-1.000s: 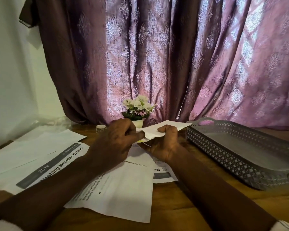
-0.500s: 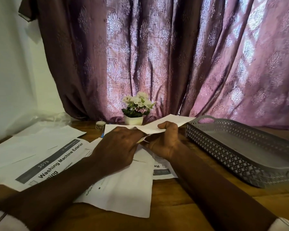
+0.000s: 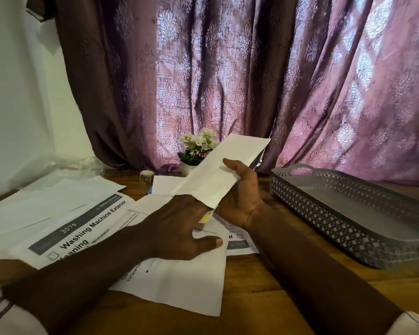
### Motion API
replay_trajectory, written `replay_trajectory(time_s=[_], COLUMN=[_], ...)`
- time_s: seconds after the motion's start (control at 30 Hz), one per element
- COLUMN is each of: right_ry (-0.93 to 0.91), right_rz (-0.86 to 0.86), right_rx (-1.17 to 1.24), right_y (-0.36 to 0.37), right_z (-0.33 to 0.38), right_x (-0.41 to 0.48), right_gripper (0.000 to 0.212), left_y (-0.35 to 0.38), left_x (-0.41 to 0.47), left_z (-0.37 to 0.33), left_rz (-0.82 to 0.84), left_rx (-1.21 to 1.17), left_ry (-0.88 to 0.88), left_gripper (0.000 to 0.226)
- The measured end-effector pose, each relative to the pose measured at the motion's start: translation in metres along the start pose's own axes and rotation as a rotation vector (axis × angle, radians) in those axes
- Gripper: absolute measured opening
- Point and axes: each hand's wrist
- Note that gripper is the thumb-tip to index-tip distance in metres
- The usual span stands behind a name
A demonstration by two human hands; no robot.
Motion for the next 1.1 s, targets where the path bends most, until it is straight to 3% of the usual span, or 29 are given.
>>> replay_trajectory(time_s=[0.1, 0.23, 0.3, 0.37, 0.5, 0.67, 0.77, 0.83, 0.97, 1.1], right_ry=[-0.089, -0.147, -0.169, -0.172, -0.163, -0.132, -0.119, -0.121, -0.206, -0.308], right_rz=[0.025, 0.043, 0.061, 0.058, -0.016, -0.075, -0.082, -0.126, -0.288, -0.284], right_rx=[0.1, 0.056, -0.001, -0.036, -0.085, -0.045, 0.077, 0.064, -0.002, 0.103], right_y=[-0.002, -0.002, -0.003, -0.003, -0.005, -0.011, -0.009, -0.009, -0.014, -0.021], right_z=[0.003, 0.004, 0.003, 0.004, 0.009, 0.009, 0.01, 0.009, 0.016, 0.031], right_x=[0.002, 0.004, 0.004, 0.004, 0.006, 0.009, 0.009, 0.008, 0.011, 0.01], right_gripper=[0.041, 0.053, 0.056, 0.063, 0.049, 0.059, 0.076, 0.074, 0.036, 0.059], left_y=[-0.002, -0.004, -0.006, -0.008, -0.005, -0.005, -0.005, -0.005, -0.011, -0.022], left_x=[-0.001, 0.001, -0.001, -0.004, -0.002, 0.002, 0.002, 0.004, 0.01, 0.014], left_z=[-0.004, -0.01, -0.013, -0.015, -0.018, -0.014, -0.013, -0.011, 0.0, 0.017], left_rz=[0.003, -0.177, -0.201, -0.152, -0.121, -0.137, -0.116, -0.127, -0.376, -0.55], left_rx=[0.024, -0.264, -0.331, -0.316, -0.277, -0.305, -0.283, -0.245, -0.301, -0.368], left_ry=[-0.011, 0.042, -0.029, -0.118, -0.077, -0.058, 0.019, 0.061, 0.171, 0.066], left_gripper=[0.086, 0.078, 0.073, 0.072, 0.07, 0.076, 0.066, 0.05, 0.043, 0.031])
Point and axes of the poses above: each hand's wrist, its own x-axis towards the middle knuckle, its own y-axis out of the palm, z = x × y, and after that the axes turned 3 degrees about x, right-handed
